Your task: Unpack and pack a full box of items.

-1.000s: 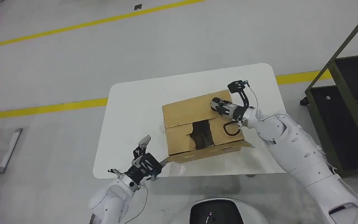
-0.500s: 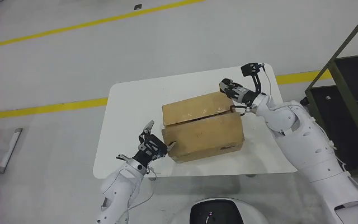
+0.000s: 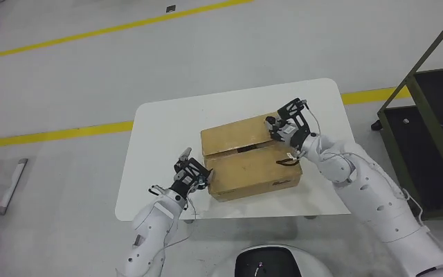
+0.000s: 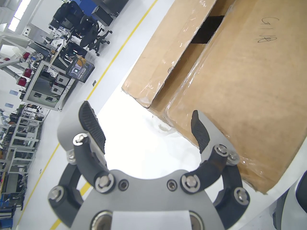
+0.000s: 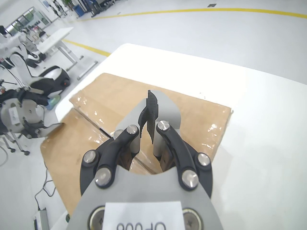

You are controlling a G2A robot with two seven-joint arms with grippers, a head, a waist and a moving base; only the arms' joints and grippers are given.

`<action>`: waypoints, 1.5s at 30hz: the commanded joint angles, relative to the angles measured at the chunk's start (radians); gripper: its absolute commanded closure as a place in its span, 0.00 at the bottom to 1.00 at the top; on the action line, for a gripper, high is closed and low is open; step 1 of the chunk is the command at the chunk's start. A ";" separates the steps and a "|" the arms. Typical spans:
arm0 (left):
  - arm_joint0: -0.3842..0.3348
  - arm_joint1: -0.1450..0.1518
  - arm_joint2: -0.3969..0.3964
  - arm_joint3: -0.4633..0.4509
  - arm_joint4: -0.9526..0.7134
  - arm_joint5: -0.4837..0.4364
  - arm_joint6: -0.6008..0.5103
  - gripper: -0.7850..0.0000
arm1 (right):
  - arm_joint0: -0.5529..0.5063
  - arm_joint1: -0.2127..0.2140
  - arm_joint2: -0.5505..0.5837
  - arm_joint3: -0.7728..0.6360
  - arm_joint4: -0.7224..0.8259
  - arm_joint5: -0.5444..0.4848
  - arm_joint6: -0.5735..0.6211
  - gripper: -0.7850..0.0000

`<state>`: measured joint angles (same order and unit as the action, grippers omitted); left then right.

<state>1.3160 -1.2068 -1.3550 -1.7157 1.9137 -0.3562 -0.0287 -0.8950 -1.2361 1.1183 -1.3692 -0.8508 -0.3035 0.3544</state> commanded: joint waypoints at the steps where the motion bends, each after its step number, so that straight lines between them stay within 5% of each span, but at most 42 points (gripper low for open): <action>1: -0.001 0.001 0.001 0.000 0.009 0.005 -0.001 0.00 | -0.004 -0.003 -0.013 0.016 0.003 0.007 -0.006 1.00; 12: 0.041 0.011 -0.068 -0.063 -0.012 0.006 -0.009 0.00 | 0.006 -0.019 -0.044 0.051 -0.027 0.055 -0.047 1.00; 19: 0.063 0.012 -0.143 -0.043 -0.137 0.035 -0.113 0.00 | 0.011 -0.024 -0.043 0.057 -0.004 0.055 -0.047 1.00; 23: 0.040 0.002 -0.116 0.018 -0.196 0.090 -0.197 0.00 | 0.020 -0.026 -0.048 0.076 -0.026 0.055 -0.031 1.00; 32: -0.079 -0.019 -0.003 0.234 -0.213 0.144 -0.169 0.00 | 0.039 -0.033 -0.053 0.111 -0.012 0.043 -0.022 1.00; 45: -0.082 -0.021 0.004 0.246 -0.223 0.145 -0.156 0.00 | 0.045 -0.040 -0.046 0.109 0.006 0.039 -0.011 1.00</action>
<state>1.2306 -1.2276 -1.3521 -1.4709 1.6980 -0.2114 -0.1903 -0.8511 -1.2754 1.0718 -1.2616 -0.8429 -0.2645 0.3429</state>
